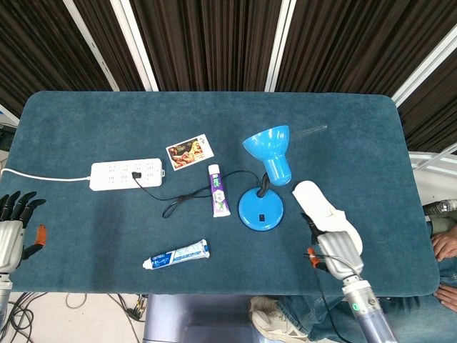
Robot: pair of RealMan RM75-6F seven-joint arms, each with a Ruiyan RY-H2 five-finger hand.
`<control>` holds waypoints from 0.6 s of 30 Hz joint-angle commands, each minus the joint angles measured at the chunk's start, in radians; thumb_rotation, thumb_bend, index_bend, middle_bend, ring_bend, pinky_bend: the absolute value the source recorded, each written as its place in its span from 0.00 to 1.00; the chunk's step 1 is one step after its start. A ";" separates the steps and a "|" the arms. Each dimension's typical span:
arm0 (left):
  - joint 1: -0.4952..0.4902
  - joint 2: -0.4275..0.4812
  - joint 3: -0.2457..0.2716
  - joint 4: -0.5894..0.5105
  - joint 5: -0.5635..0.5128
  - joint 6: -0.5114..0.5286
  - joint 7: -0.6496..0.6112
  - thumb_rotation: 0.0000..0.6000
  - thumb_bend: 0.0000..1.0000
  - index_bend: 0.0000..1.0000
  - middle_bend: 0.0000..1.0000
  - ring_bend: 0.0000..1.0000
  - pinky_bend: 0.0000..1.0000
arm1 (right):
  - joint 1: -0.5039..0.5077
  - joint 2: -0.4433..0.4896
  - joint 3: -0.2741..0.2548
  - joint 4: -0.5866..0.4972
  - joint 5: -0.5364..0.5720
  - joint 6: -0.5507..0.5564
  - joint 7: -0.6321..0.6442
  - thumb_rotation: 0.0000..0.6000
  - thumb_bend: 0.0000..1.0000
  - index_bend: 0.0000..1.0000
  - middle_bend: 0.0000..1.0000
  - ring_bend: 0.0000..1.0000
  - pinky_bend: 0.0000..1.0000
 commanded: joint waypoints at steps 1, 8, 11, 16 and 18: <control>-0.001 0.000 0.000 -0.001 -0.001 -0.002 0.000 1.00 0.53 0.21 0.10 0.01 0.00 | 0.052 -0.057 0.013 -0.009 0.072 -0.062 -0.086 1.00 0.55 0.00 0.55 0.66 1.00; -0.001 0.002 0.000 -0.002 -0.005 -0.006 -0.002 1.00 0.53 0.21 0.10 0.01 0.00 | 0.121 -0.144 0.041 0.006 0.212 -0.103 -0.212 1.00 0.64 0.00 0.57 0.67 1.00; -0.002 0.003 0.000 -0.003 -0.007 -0.009 -0.003 1.00 0.53 0.21 0.10 0.01 0.00 | 0.146 -0.176 0.049 0.020 0.257 -0.105 -0.252 1.00 0.65 0.00 0.57 0.67 1.00; -0.002 0.004 -0.001 -0.005 -0.010 -0.011 -0.002 1.00 0.53 0.21 0.10 0.01 0.00 | 0.182 -0.212 0.061 0.043 0.311 -0.101 -0.296 1.00 0.65 0.00 0.57 0.67 1.00; -0.002 0.004 0.000 -0.004 -0.010 -0.012 -0.001 1.00 0.53 0.21 0.10 0.01 0.00 | 0.191 -0.223 0.066 0.049 0.326 -0.097 -0.301 1.00 0.65 0.00 0.57 0.67 1.00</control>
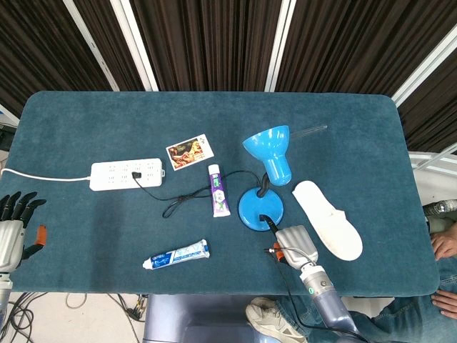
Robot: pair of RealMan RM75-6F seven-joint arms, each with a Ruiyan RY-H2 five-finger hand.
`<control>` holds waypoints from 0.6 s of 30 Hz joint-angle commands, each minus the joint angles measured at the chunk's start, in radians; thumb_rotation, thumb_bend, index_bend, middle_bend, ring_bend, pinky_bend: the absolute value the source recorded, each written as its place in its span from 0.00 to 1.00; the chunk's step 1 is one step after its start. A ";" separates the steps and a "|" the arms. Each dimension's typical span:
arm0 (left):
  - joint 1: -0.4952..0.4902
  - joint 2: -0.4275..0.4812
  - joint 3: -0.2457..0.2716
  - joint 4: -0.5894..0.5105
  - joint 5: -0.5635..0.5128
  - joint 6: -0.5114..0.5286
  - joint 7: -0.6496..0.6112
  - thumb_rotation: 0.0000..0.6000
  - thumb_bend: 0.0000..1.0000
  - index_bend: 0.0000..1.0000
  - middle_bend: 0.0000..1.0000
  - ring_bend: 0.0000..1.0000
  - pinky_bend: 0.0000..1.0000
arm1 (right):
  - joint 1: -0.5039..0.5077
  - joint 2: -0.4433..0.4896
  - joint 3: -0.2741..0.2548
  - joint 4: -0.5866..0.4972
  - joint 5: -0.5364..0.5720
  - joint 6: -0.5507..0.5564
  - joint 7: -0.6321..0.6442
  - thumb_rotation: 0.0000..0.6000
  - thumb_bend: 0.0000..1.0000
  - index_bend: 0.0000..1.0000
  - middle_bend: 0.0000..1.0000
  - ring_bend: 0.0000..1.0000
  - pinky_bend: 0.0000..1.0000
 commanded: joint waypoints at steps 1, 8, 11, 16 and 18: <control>0.000 0.000 0.000 0.000 -0.001 -0.001 0.001 1.00 0.53 0.21 0.10 0.01 0.00 | 0.016 -0.019 0.008 0.013 0.027 0.007 -0.011 1.00 0.65 0.00 0.57 0.67 1.00; 0.000 0.001 0.000 -0.001 -0.002 -0.001 0.002 1.00 0.53 0.21 0.10 0.01 0.00 | 0.042 -0.036 0.002 0.033 0.068 0.012 -0.022 1.00 0.64 0.00 0.57 0.67 1.00; 0.000 0.001 0.000 0.000 -0.004 -0.002 0.002 1.00 0.53 0.21 0.10 0.01 0.00 | 0.053 -0.041 -0.001 0.040 0.084 0.014 -0.027 1.00 0.65 0.00 0.57 0.67 1.00; 0.000 0.002 0.000 -0.001 -0.007 -0.005 0.005 1.00 0.53 0.21 0.10 0.01 0.00 | 0.065 -0.048 -0.008 0.048 0.104 0.021 -0.024 1.00 0.64 0.00 0.57 0.67 1.00; 0.000 0.002 0.000 -0.001 -0.007 -0.005 0.005 1.00 0.53 0.21 0.10 0.01 0.00 | 0.069 -0.051 -0.014 0.051 0.109 0.022 -0.020 1.00 0.65 0.00 0.57 0.67 1.00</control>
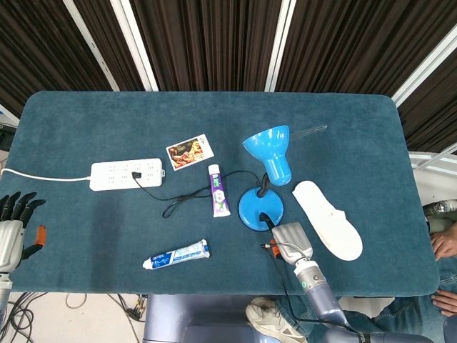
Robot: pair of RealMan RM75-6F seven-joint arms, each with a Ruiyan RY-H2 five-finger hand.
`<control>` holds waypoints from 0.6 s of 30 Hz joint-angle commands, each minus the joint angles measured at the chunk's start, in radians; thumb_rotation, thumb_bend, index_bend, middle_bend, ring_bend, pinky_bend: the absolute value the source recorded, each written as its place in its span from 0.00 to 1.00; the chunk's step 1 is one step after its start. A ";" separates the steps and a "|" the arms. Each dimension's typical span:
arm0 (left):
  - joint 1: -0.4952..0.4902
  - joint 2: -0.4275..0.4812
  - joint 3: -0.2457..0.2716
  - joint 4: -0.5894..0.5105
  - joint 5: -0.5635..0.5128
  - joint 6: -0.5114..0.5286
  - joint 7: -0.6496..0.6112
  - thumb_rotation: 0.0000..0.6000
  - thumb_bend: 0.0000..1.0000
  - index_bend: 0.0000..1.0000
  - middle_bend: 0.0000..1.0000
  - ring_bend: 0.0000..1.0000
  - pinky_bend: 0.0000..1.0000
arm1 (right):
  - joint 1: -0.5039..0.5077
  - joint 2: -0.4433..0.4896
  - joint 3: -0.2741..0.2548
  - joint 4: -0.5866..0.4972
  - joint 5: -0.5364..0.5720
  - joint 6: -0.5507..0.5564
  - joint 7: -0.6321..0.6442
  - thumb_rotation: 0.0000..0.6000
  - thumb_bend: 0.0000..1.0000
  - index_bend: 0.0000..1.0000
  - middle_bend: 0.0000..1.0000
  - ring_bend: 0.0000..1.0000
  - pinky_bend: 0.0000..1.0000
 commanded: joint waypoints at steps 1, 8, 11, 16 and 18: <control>0.000 0.000 0.000 0.000 0.000 0.000 0.000 1.00 0.53 0.21 0.10 0.01 0.00 | 0.005 -0.004 -0.007 0.006 0.006 0.002 0.005 1.00 0.65 0.00 0.57 0.67 1.00; 0.000 0.001 0.000 -0.001 -0.003 -0.002 0.000 1.00 0.53 0.21 0.10 0.01 0.00 | 0.018 -0.011 -0.018 0.020 0.019 0.010 0.011 1.00 0.65 0.00 0.57 0.67 1.00; 0.000 0.001 -0.001 -0.001 -0.004 -0.003 0.000 1.00 0.53 0.21 0.10 0.01 0.00 | 0.023 -0.013 -0.022 0.023 0.023 0.014 0.014 1.00 0.65 0.00 0.57 0.67 1.00; -0.001 0.001 0.000 -0.001 -0.005 -0.004 0.001 1.00 0.53 0.21 0.10 0.01 0.00 | 0.030 -0.013 -0.029 0.026 0.028 0.019 0.019 1.00 0.65 0.01 0.57 0.67 1.00; -0.001 0.002 0.000 -0.002 -0.005 -0.005 0.002 1.00 0.53 0.21 0.10 0.01 0.00 | 0.032 -0.013 -0.031 0.025 0.028 0.021 0.020 1.00 0.65 0.01 0.57 0.67 1.00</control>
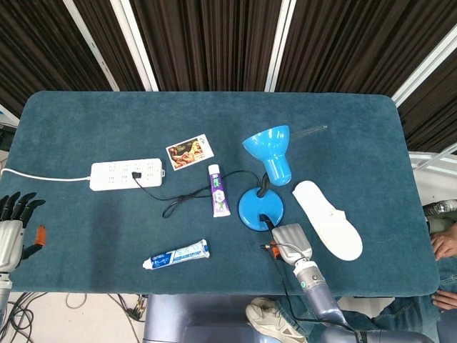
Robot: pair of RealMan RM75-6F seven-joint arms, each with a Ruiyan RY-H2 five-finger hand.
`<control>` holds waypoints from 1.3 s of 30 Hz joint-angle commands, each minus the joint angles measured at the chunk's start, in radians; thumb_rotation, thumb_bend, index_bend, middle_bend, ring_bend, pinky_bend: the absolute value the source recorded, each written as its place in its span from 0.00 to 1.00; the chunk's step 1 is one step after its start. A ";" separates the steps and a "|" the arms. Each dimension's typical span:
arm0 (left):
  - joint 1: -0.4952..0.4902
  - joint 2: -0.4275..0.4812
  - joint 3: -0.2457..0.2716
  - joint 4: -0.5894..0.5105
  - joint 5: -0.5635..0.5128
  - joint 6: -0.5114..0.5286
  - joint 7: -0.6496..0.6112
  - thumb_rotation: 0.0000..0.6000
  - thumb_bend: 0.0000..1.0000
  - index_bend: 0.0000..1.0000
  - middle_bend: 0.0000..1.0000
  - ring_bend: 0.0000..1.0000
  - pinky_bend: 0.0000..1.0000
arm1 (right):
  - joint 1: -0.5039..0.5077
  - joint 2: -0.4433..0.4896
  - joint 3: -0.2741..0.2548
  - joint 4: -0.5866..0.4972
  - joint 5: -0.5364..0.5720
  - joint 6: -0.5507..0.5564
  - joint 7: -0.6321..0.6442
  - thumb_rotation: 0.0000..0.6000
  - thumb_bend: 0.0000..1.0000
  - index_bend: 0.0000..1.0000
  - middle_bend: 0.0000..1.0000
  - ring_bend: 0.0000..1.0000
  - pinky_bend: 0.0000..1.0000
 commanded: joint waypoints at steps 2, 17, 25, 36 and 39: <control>0.000 0.000 0.000 -0.001 -0.002 -0.001 0.001 1.00 0.53 0.21 0.10 0.01 0.00 | 0.004 0.000 -0.006 0.000 0.001 0.002 0.003 1.00 0.65 0.01 0.57 0.67 1.00; 0.000 0.002 -0.001 -0.002 -0.005 -0.002 0.001 1.00 0.53 0.21 0.10 0.01 0.00 | 0.023 -0.004 -0.026 0.003 0.022 0.011 0.002 1.00 0.65 0.02 0.57 0.67 1.00; 0.000 0.002 -0.002 -0.002 -0.006 -0.002 0.001 1.00 0.53 0.21 0.10 0.01 0.00 | 0.026 -0.003 -0.043 0.002 0.027 0.012 0.008 1.00 0.65 0.02 0.57 0.67 1.00; -0.001 0.002 -0.002 -0.001 -0.005 -0.002 0.000 1.00 0.53 0.21 0.10 0.01 0.00 | 0.033 -0.009 -0.066 0.008 0.031 0.015 -0.001 1.00 0.64 0.02 0.57 0.67 1.00; 0.000 0.001 -0.001 0.000 -0.005 -0.002 0.000 1.00 0.53 0.21 0.10 0.01 0.00 | 0.036 -0.011 -0.072 0.009 0.036 0.015 -0.006 1.00 0.65 0.03 0.57 0.67 1.00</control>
